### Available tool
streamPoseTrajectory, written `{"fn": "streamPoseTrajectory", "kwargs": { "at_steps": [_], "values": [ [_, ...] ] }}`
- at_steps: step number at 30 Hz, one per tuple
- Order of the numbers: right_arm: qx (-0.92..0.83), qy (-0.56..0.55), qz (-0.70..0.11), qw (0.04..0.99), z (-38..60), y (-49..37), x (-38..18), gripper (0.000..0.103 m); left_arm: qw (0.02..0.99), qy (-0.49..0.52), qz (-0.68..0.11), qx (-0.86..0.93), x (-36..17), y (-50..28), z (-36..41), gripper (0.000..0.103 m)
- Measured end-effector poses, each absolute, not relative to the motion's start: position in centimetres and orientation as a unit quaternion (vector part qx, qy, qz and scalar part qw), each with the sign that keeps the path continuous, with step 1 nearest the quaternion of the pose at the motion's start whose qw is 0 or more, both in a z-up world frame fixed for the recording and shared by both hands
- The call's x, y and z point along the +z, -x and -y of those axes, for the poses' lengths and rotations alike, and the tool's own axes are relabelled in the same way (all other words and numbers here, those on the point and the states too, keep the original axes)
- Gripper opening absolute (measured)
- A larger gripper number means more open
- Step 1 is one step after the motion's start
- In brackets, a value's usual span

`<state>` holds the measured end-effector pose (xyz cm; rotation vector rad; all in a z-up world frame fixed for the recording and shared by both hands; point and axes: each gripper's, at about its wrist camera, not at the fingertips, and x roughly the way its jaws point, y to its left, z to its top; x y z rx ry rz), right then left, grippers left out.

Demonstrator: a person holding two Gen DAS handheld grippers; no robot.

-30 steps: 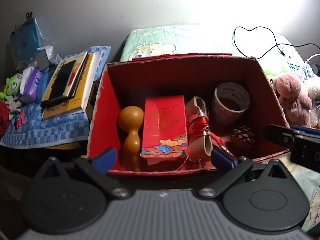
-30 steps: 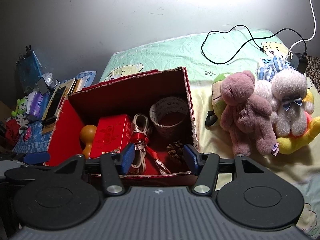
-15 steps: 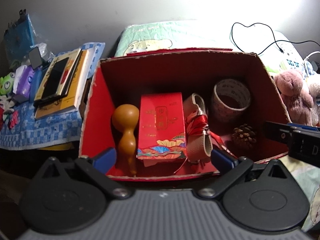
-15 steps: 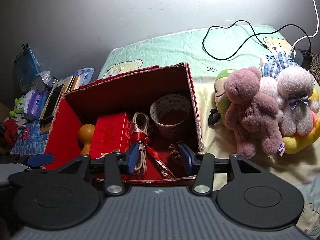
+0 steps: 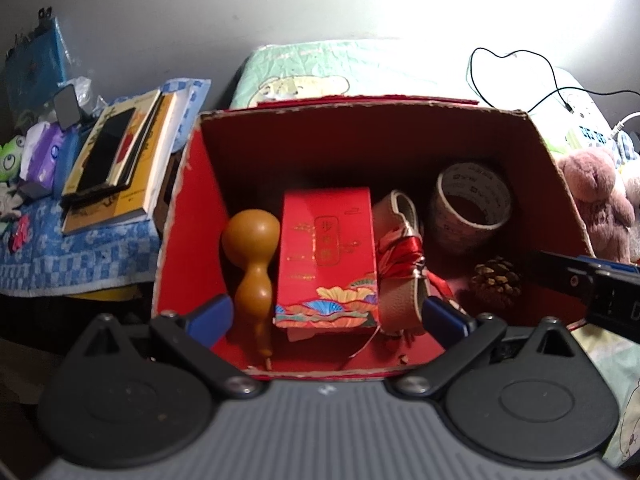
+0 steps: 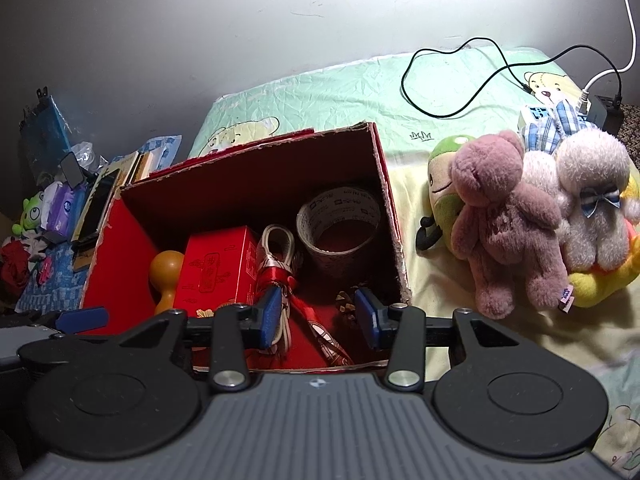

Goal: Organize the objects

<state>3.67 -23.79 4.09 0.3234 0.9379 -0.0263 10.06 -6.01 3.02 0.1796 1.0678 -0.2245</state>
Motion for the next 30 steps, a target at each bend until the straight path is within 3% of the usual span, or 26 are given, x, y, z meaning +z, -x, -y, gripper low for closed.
{"fn": "streamPoseTrajectory", "kwargs": {
  "at_steps": [6, 30],
  "values": [
    [-0.011, -0.156, -0.455, 0.877, 23.9, -4.4, 3.6, 0.040, 0.850, -0.085, -0.510, -0.102, 2.9, -10.5, 6.3, 0.101],
    [-0.004, -0.149, -0.465, 0.873, 24.3, -5.0, 2.7, 0.040, 0.841, -0.095, -0.523, -0.097, 1.7, -10.8, 7.6, 0.103]
  ]
}}
